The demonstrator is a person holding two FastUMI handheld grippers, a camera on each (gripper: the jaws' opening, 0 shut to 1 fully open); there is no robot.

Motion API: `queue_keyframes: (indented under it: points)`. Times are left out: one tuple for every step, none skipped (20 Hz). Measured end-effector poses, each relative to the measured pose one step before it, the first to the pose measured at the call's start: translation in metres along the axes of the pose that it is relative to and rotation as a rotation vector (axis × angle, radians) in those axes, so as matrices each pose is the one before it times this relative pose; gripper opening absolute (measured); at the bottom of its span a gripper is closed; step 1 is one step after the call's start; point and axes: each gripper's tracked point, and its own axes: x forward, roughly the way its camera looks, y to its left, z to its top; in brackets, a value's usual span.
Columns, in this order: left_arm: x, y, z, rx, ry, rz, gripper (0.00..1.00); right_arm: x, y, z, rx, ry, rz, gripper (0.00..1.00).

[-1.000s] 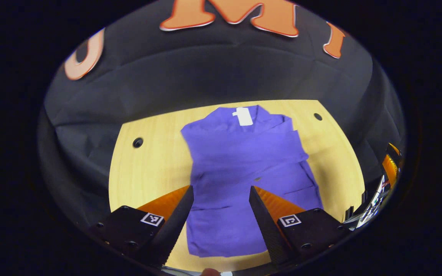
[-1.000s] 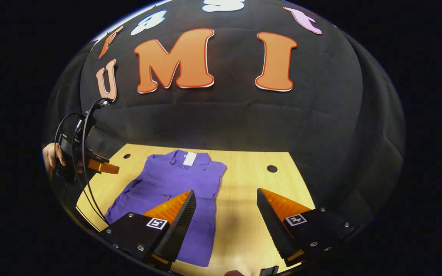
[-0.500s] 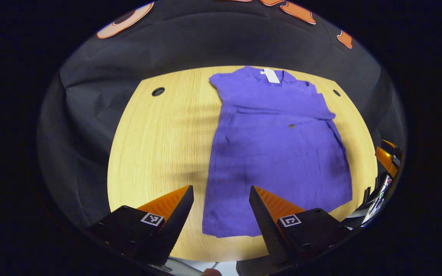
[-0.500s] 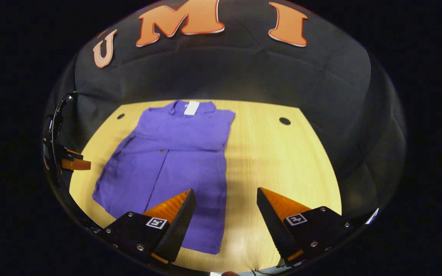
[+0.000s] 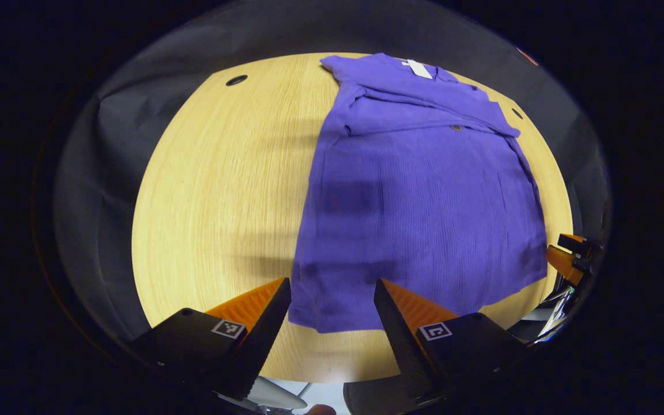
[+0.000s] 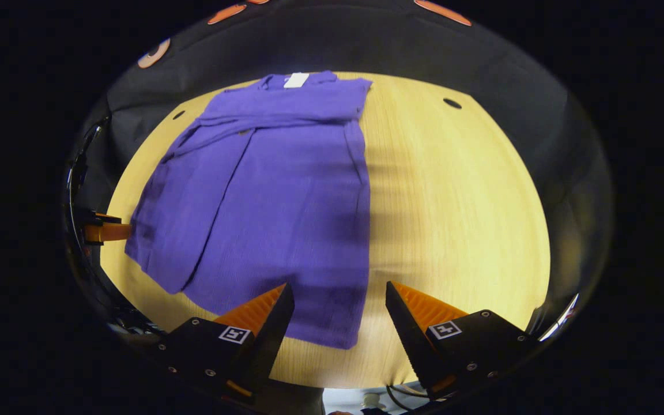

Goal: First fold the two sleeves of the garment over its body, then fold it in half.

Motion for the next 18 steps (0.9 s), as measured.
queue_keyframes:
  points:
    - [0.00495,0.00121,-0.00605,0.00496,0.02131,0.00199,0.94,0.00118,0.0,0.00084,0.00821,0.01203,0.00362,0.96]
    - [0.00179,0.00239,-0.00982,-0.00085,0.02783,0.00677,0.94,-0.0017,-0.00219,-0.00066,0.00299,0.0134,-0.00434,0.96]
    - [0.00408,0.00105,-0.00729,0.00154,0.01946,-0.0032,0.93,-0.00251,0.00018,0.00302,0.00055,0.00937,-0.0031,0.96]
    - [0.00219,0.00398,-0.00797,-0.00268,0.01448,0.00678,0.93,0.00018,0.00125,-0.00175,-0.00027,0.01653,-0.0028,0.96]
    - [0.00306,0.00489,-0.00432,-0.00445,0.00799,0.00486,0.94,0.0001,0.00158,0.0009,0.0018,0.01115,0.00317,0.96]
    - [0.00111,0.00244,-0.00641,-0.00849,0.02388,-0.00383,0.93,0.00385,-0.00252,-0.00675,0.00174,0.01272,0.00027,0.96]
    - [-0.00148,0.0005,0.00262,-0.01171,-0.01163,-0.01232,0.93,0.00158,-0.00147,-0.0042,0.00123,0.01842,-0.00101,0.96]
    - [0.00237,-0.00167,0.00217,0.00807,0.00803,-0.00727,0.94,0.00084,0.00025,-0.00434,0.00144,0.01447,0.00527,0.96]
    - [0.00035,-0.00064,0.00056,0.01463,0.01439,-0.00504,0.94,0.00082,-0.00131,-0.00228,0.00017,0.01246,-0.00324,0.96]
    - [0.00124,-0.00156,0.00153,0.01281,0.00041,-0.00635,0.94,0.00028,0.00084,0.0018,-0.00259,-0.01012,0.00325,0.96]
    - [0.00082,0.00057,0.00053,0.00118,0.01788,-0.00375,0.94,0.00083,0.0002,-0.00102,-0.00049,0.00836,-0.00037,0.97]
    - [0.00165,-0.00013,0.00385,0.00594,0.00521,-0.00286,0.94,-0.00016,0.00116,-0.00485,0.00802,0.02267,-0.0007,0.95]
    - [0.00127,-0.00007,0.0028,0.01392,0.01326,-0.00106,0.94,-0.00382,0.00212,-0.00193,0.00071,0.01407,0.00009,0.94]
    - [0.00167,0.00008,0.00505,0.01907,0.00789,-0.00231,0.94,0.00563,0.00323,-0.00123,-0.00764,0.00882,0.00302,0.89]
    - [0.00195,-0.00038,0.00459,0.0125,0.01273,-0.0013,0.92,-0.00109,0.00247,0.0008,-0.00162,0.00566,0.00482,0.75]
    - [0.00135,-0.00237,0.00552,0.00235,0.01034,-0.00532,0.9,0.00024,0.00182,-0.00093,0.01161,0.00869,0.00593,0.77]
    - [0.00247,-0.00379,0.00628,0.00562,0.00697,-0.01172,0.82,-0.00058,0.00006,-0.00072,0.02256,0.00606,-0.0034,0.72]
    - [0.00254,-0.00261,0.00753,0.007,0.0014,-0.01019,0.64,-0.00145,-0.00207,-0.00034,0.01751,0.00784,-0.00932,0.59]
